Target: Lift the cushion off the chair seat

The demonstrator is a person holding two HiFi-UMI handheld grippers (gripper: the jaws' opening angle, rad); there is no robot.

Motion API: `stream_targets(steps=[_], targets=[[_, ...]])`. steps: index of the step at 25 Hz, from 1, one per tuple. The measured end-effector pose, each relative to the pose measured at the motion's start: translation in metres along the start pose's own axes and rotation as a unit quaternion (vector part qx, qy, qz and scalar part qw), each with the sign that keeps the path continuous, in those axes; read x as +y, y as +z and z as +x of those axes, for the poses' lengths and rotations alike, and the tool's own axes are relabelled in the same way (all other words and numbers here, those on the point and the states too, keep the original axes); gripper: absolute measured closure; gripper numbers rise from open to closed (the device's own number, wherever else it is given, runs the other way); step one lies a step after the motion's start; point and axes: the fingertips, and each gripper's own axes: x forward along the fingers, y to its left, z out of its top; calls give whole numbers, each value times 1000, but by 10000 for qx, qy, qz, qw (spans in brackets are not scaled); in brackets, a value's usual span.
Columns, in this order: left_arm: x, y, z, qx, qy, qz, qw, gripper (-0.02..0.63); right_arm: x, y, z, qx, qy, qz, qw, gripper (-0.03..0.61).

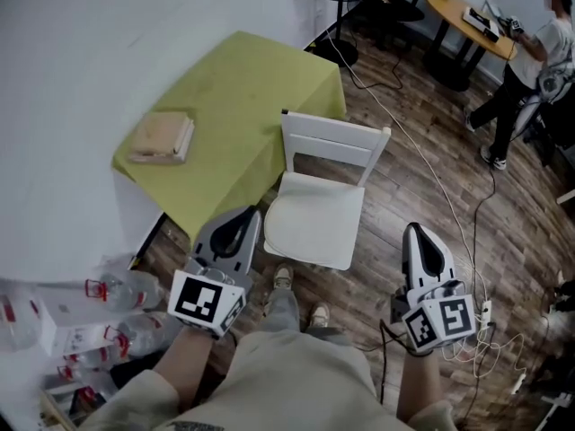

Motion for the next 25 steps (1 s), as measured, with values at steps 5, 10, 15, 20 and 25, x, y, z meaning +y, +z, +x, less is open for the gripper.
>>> stream_targets(steps=[5, 10, 15, 20, 25], targets=[[46, -23, 42, 264, -141, -157, 9994, 600, -7, -15, 54, 193, -223, 163, 9994, 558], [80, -65, 86, 746, -321, -434, 9958, 600, -20, -39, 100, 445, -599, 415, 9963, 557], [106, -111, 117, 1029, -405, -719, 9913, 441, -33, -76, 131, 743, -1037, 580, 9901, 368], [106, -159, 139, 1511, -710, -942, 9814, 367, -46, -121, 149, 1191, -1277, 750, 9818, 313], [105, -207, 153, 1923, -858, -1132, 9710, 342, -56, -169, 163, 1550, -1506, 947, 9718, 287]])
